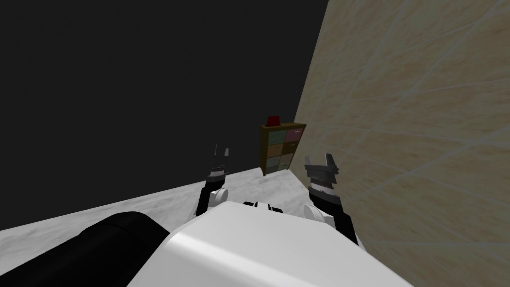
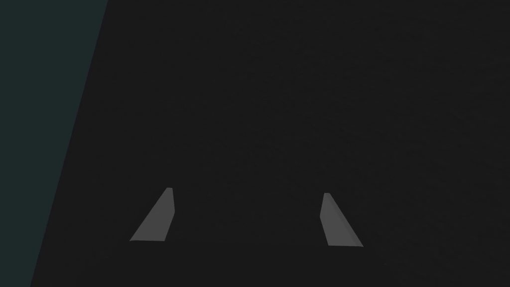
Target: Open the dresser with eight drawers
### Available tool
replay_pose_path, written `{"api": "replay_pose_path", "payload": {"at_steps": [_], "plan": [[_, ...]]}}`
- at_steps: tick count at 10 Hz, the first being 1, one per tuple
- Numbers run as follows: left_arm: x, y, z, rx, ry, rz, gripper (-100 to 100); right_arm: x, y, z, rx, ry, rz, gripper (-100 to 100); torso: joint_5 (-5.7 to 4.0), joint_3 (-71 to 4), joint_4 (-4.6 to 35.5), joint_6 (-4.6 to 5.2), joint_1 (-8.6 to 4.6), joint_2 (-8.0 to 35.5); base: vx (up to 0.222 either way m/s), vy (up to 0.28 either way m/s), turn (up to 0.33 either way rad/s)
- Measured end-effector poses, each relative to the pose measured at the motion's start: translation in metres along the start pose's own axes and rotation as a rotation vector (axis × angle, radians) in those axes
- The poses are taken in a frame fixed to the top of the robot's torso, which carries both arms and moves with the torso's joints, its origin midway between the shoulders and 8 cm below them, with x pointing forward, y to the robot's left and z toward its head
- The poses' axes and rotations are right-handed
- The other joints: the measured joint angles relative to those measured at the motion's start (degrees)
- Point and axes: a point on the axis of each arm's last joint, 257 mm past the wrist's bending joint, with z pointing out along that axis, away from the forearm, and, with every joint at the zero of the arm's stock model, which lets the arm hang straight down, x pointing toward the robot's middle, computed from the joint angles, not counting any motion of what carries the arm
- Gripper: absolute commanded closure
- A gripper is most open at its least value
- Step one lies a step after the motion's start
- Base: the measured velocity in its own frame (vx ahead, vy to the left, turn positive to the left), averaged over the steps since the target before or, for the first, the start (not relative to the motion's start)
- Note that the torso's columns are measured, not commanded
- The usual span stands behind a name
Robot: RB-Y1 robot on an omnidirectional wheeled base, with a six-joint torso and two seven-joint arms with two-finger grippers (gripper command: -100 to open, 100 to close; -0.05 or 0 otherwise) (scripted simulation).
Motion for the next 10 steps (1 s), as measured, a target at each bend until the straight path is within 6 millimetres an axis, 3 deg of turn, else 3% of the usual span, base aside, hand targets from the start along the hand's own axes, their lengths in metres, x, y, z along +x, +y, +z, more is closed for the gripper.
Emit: {"api": "replay_pose_path", "payload": {"at_steps": [1,3,10], "plan": [[0.000,0.000,0.000,0.000,0.000,0.000,0,0.000,0.000,0.000,0.000,0.000,0.000,-100,0.00,-8.46,4.23,0.00,0.00,4.23,0.005,-0.007,0.052],[0.000,0.000,0.000,-0.001,0.000,0.000,0,0.002,-0.004,0.002,0.012,0.036,0.010,-100,-0.02,-13.53,6.68,0.00,-0.06,6.68,0.004,-0.025,0.078],[0.000,0.000,0.000,-0.001,0.000,0.000,0,-0.004,-0.029,0.037,0.044,0.087,0.236,-100,0.00,-13.85,6.91,0.00,0.01,6.89,0.007,-0.052,0.139]]}}
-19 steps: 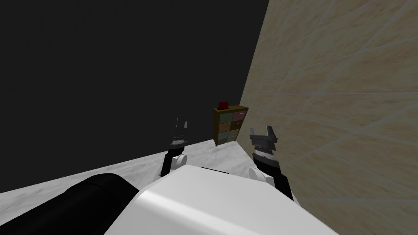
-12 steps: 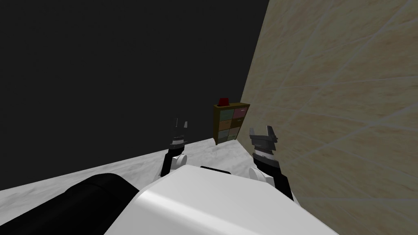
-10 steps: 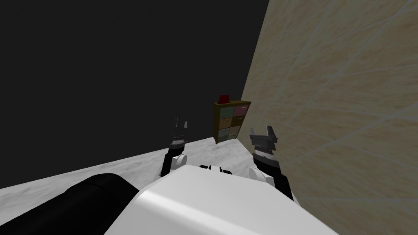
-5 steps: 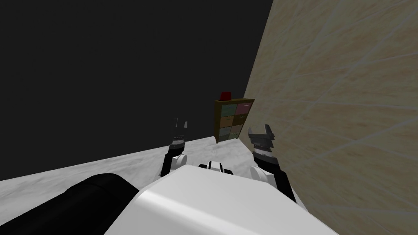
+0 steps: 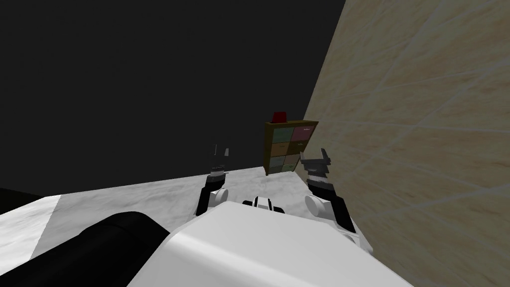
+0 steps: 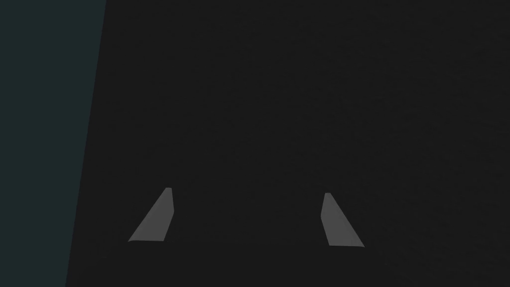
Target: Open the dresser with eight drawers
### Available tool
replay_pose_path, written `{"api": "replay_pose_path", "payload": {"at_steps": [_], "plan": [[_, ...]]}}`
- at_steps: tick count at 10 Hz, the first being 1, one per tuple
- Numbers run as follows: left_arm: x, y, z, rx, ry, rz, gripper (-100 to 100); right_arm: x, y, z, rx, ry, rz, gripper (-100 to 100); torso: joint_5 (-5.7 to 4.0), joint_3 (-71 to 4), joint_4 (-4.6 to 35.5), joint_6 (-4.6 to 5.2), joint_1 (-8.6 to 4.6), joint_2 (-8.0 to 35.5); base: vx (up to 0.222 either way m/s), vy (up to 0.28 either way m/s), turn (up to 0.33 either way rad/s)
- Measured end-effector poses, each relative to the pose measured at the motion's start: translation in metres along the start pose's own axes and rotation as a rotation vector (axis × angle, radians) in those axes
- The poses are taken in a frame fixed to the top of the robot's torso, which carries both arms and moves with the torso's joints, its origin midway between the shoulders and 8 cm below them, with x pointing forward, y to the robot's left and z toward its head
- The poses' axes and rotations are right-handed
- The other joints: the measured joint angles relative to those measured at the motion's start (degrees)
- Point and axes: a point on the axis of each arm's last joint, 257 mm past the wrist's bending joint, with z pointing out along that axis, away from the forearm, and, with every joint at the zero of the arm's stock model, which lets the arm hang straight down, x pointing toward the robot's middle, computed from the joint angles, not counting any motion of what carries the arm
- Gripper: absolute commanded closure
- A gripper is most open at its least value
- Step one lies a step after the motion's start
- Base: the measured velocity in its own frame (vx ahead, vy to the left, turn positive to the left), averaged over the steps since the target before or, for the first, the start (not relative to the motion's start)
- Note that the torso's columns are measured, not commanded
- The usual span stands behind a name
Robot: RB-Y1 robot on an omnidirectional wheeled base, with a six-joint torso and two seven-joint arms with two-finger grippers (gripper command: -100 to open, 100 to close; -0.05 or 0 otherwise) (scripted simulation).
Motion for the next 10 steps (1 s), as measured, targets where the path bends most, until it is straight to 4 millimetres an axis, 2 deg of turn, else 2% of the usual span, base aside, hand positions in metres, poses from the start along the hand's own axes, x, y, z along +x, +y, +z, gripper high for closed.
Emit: {"api": "replay_pose_path", "payload": {"at_steps": [10], "plan": [[0.000,0.000,0.000,0.000,0.000,0.000,0,-0.044,-0.020,0.055,-0.030,-0.068,0.421,-100,0.00,0.00,0.00,-0.01,0.00,0.00,0.005,-0.054,0.131]]}}
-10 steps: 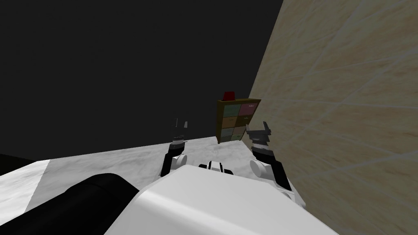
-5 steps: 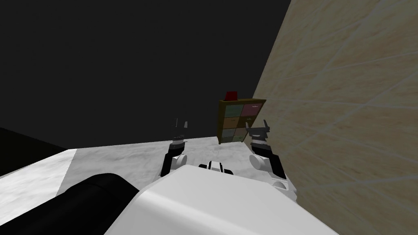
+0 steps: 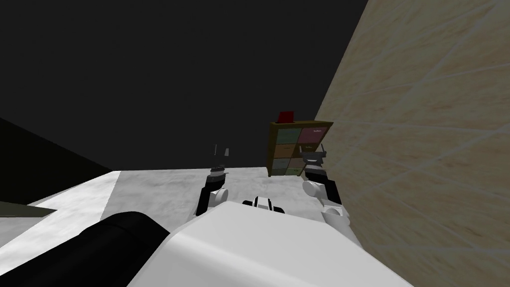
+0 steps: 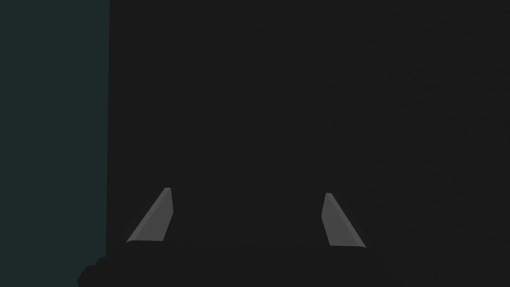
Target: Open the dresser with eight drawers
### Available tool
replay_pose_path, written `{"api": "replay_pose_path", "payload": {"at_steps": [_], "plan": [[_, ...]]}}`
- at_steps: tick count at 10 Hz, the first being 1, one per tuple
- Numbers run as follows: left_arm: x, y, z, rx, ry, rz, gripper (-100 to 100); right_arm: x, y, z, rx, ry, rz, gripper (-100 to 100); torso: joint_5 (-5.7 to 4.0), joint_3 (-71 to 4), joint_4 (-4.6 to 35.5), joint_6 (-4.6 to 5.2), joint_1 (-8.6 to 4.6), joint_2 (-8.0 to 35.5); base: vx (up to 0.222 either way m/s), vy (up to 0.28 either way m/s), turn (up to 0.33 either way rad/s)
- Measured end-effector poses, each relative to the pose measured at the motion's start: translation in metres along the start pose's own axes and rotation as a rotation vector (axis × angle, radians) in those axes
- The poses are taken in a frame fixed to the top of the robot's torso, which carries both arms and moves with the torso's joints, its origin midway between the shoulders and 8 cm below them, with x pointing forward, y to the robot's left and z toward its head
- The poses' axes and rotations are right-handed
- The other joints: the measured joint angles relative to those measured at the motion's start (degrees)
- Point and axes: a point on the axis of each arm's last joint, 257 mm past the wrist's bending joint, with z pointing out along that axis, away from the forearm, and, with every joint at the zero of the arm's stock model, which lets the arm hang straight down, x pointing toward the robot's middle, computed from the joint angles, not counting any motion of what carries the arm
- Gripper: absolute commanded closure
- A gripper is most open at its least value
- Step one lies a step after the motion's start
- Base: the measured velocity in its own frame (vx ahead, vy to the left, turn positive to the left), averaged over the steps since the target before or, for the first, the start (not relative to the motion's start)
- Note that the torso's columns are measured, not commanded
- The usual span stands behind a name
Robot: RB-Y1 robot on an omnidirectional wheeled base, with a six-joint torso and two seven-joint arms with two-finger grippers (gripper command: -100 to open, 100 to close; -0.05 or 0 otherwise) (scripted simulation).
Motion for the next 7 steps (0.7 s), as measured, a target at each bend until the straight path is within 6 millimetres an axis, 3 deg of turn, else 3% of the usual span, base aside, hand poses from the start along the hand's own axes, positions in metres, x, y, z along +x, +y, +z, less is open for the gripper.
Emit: {"api": "replay_pose_path", "payload": {"at_steps": [7], "plan": [[0.000,0.000,0.000,0.000,0.000,0.000,0,-0.028,-0.002,0.042,-0.040,-0.064,0.310,-100,-0.03,-0.02,-0.01,0.01,-0.12,-0.03,0.000,-0.059,0.126]]}}
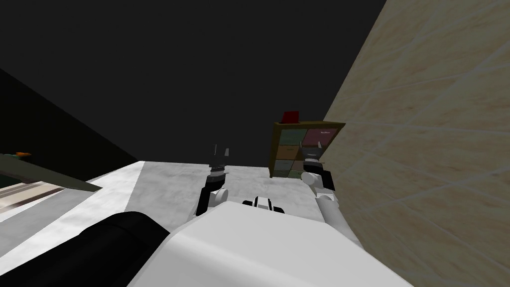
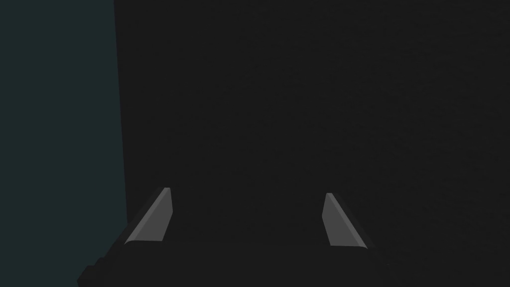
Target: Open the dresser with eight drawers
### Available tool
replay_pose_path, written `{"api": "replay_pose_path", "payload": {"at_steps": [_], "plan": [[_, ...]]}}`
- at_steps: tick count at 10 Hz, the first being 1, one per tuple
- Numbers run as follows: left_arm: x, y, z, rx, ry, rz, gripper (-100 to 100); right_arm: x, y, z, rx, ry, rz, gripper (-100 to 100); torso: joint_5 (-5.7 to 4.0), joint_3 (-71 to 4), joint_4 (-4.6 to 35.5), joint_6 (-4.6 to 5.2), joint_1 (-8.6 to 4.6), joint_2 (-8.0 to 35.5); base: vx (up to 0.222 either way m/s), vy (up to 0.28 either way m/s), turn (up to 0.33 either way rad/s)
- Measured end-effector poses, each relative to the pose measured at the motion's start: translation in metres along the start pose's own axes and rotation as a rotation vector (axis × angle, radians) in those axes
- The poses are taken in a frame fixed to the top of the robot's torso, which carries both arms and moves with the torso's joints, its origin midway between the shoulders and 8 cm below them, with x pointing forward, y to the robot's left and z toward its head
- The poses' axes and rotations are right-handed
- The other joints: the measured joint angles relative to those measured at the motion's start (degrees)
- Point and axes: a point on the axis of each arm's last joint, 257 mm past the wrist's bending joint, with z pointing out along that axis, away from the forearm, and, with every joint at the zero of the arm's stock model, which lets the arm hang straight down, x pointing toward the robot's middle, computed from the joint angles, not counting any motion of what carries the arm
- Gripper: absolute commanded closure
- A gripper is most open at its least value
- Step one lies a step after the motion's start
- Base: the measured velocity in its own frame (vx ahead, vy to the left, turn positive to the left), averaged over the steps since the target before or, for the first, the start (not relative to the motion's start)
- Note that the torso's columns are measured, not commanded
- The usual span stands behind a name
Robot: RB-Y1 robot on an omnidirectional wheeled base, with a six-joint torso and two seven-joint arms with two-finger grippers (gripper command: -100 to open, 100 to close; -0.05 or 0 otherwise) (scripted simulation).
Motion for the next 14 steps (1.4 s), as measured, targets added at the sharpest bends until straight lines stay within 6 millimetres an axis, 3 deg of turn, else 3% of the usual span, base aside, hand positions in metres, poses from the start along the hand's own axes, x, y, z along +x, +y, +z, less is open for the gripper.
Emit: {"api": "replay_pose_path", "payload": {"at_steps": [14], "plan": [[0.000,0.000,0.000,0.000,0.000,0.000,0,-0.045,0.004,0.084,-0.104,-0.105,0.645,-100,0.03,0.03,0.01,-0.01,0.10,0.05,-0.003,-0.058,0.094]]}}
